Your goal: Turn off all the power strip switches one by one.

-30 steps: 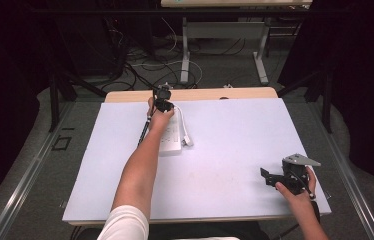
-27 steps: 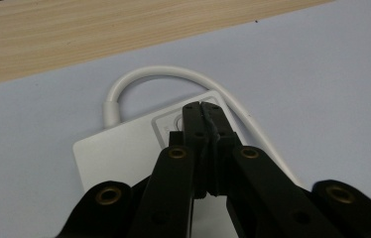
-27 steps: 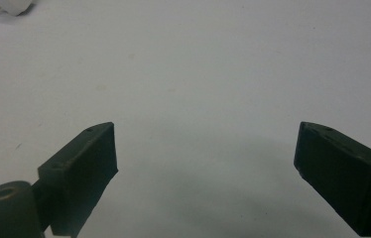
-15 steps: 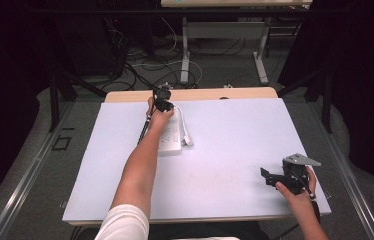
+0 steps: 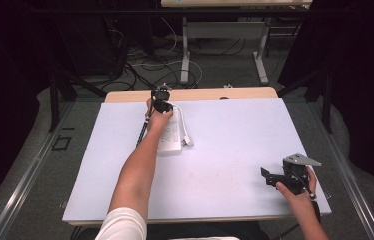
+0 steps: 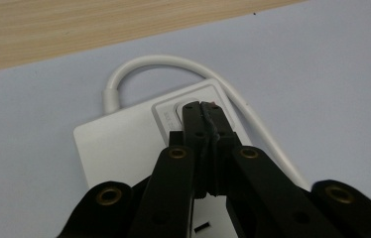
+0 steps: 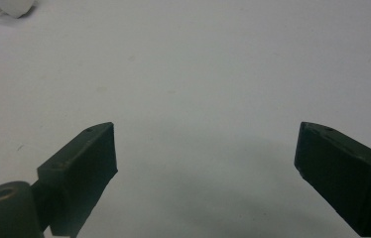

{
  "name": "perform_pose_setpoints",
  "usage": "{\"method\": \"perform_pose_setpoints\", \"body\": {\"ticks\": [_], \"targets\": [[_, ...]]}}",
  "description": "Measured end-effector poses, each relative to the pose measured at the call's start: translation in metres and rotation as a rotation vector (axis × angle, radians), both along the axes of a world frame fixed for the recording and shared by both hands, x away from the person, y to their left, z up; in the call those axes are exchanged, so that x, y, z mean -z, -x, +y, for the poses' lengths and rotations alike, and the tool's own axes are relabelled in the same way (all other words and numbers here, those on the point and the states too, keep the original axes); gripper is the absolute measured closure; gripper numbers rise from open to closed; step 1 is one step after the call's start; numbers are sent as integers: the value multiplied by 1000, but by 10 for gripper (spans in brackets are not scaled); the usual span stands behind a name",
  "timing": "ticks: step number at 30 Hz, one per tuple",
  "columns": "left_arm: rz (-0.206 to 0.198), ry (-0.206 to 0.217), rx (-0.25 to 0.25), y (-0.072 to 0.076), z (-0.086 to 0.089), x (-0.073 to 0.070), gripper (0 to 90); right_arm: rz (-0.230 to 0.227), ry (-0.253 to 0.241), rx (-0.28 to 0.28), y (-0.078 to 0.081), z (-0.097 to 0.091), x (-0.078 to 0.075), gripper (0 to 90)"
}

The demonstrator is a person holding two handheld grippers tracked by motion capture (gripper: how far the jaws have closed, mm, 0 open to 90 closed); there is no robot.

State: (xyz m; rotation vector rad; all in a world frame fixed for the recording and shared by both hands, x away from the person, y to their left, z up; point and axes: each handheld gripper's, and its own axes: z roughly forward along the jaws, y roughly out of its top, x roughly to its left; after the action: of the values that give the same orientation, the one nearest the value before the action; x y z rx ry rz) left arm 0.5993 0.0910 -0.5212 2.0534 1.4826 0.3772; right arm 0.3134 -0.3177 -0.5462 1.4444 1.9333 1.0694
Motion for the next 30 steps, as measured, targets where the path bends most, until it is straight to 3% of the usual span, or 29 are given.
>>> {"method": "perform_pose_setpoints", "body": {"ticks": [10, 30], "targets": [[5, 25, 19, 16, 6, 0, 900, -4, 10, -20, -1, 3, 0, 88], [20, 46, 80, 40, -3, -7, 900, -3, 11, -16, -1, 2, 1, 88]]}}
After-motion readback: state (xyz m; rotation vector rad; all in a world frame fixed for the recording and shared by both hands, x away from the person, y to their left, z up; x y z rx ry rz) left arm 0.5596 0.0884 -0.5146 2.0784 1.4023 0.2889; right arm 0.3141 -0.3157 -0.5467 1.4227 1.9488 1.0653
